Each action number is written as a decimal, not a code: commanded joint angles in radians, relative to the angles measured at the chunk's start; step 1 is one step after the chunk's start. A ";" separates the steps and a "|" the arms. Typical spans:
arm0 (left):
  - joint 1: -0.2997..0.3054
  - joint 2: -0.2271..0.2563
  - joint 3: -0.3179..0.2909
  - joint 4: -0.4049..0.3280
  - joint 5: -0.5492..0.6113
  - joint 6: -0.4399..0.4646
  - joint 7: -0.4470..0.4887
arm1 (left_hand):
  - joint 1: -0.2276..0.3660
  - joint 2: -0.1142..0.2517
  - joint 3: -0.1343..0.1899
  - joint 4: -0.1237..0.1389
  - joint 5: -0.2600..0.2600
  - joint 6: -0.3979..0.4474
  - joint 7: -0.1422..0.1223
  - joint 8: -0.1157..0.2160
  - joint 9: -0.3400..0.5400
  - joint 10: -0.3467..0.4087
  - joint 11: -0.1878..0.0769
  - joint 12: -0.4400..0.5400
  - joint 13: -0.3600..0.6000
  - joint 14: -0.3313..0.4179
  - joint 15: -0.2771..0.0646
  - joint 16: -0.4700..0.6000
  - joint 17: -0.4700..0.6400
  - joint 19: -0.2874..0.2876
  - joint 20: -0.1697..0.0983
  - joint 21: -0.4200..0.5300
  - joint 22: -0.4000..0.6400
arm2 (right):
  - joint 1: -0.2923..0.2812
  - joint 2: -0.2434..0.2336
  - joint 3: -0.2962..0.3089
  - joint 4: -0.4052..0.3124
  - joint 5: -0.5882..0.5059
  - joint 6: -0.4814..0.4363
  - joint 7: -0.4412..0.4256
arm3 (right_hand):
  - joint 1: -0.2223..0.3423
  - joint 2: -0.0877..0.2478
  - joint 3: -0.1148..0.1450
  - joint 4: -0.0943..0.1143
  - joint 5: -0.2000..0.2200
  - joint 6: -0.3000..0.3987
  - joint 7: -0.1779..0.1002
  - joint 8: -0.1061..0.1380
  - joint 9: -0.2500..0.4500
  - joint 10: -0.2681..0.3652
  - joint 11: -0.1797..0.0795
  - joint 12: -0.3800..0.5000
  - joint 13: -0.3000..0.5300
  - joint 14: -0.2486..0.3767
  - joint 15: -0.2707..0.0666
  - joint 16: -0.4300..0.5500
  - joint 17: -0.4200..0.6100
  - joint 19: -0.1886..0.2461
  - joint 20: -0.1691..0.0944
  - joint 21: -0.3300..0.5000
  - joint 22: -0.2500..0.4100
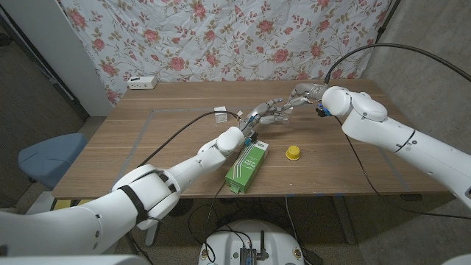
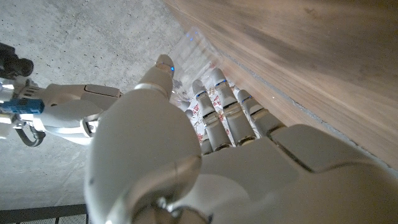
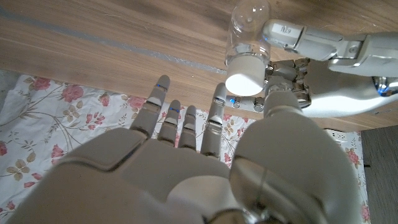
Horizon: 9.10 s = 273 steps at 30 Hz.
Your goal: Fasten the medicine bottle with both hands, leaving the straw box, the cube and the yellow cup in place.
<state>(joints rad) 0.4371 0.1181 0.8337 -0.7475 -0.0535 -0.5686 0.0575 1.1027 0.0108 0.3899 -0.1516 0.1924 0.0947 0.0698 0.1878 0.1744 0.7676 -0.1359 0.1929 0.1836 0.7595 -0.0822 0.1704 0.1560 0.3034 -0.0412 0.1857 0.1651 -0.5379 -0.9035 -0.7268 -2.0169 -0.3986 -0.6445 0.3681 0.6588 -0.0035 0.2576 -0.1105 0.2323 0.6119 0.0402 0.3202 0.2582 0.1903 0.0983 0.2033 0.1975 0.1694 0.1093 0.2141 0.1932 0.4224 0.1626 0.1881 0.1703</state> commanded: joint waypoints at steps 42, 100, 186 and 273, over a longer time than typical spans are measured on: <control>-0.044 -0.062 0.012 0.146 0.008 -0.100 0.017 | -0.012 -0.003 0.015 0.003 0.001 0.004 -0.008 0.002 0.003 0.014 -0.011 0.005 0.005 0.003 -0.117 -0.001 0.002 0.006 -0.152 0.003 0.003 | 0.036 -0.074 0.017 -0.029 0.032 0.045 0.130 | 0.119 0.004 0.048 -0.064 0.012 -0.101 -0.019 -0.077 -0.021 -0.086 -0.014 0.000 0.006 -0.067 0.017 -0.013 -0.002 -0.040 0.008 0.005 0.000; -0.076 -0.091 0.033 0.222 -0.010 -0.123 0.012 | -0.017 -0.005 0.029 0.001 0.001 0.008 -0.014 0.001 0.003 0.017 -0.011 0.004 0.006 0.003 -0.118 -0.001 0.002 0.007 -0.147 0.002 0.003 | 0.012 -0.041 0.025 -0.002 0.037 0.032 0.053 | 0.163 0.009 0.057 -0.047 -0.013 0.132 -0.060 -0.014 -0.024 0.032 -0.017 0.028 0.004 0.019 -0.021 0.007 -0.002 0.017 -0.016 0.012 0.000; -0.041 -0.070 0.023 0.149 -0.003 -0.100 0.012 | -0.027 -0.007 0.049 0.001 0.001 0.020 -0.031 0.003 0.003 0.008 -0.009 0.002 0.007 0.012 -0.109 0.001 0.002 0.010 -0.139 0.002 0.002 | -0.015 0.017 -0.075 -0.076 -0.235 -0.201 -0.001 | -0.068 -0.012 -0.041 0.019 -0.026 0.490 -0.025 0.035 -0.055 0.293 0.011 0.051 -0.001 0.213 -0.058 0.032 0.004 0.141 -0.038 0.011 0.002; -0.037 -0.077 0.029 0.141 -0.004 -0.093 -0.002 | -0.038 -0.010 0.062 0.001 0.001 0.018 -0.034 0.002 0.004 0.010 -0.012 0.004 0.007 0.011 -0.109 0.001 0.003 0.011 -0.133 0.001 0.002 | -0.048 -0.079 0.029 -0.109 0.028 -0.099 -0.026 | 0.203 -0.028 0.073 -0.058 0.025 0.133 -0.083 -0.037 0.026 0.054 -0.008 0.021 0.011 0.079 -0.002 0.005 -0.002 0.064 0.023 0.012 0.000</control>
<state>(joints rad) 0.3961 0.0364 0.8612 -0.5925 -0.0587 -0.6656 0.0557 1.0670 -0.0009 0.4452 -0.1489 0.1909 0.1087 0.0409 0.1878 0.1743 0.7723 -0.1413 0.1916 0.1879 0.7611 -0.0803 0.1704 0.1559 0.3034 -0.0412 0.1857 0.1651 -0.5738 -0.9831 -0.6945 -2.1226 -0.3702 -0.7314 0.3776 0.8508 -0.0340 0.3216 -0.1682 0.2586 0.7276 -0.0415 0.2707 0.2813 0.2307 0.0877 0.2198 0.2070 0.2380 0.1122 0.2113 0.1909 0.4771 0.1902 0.1934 0.1678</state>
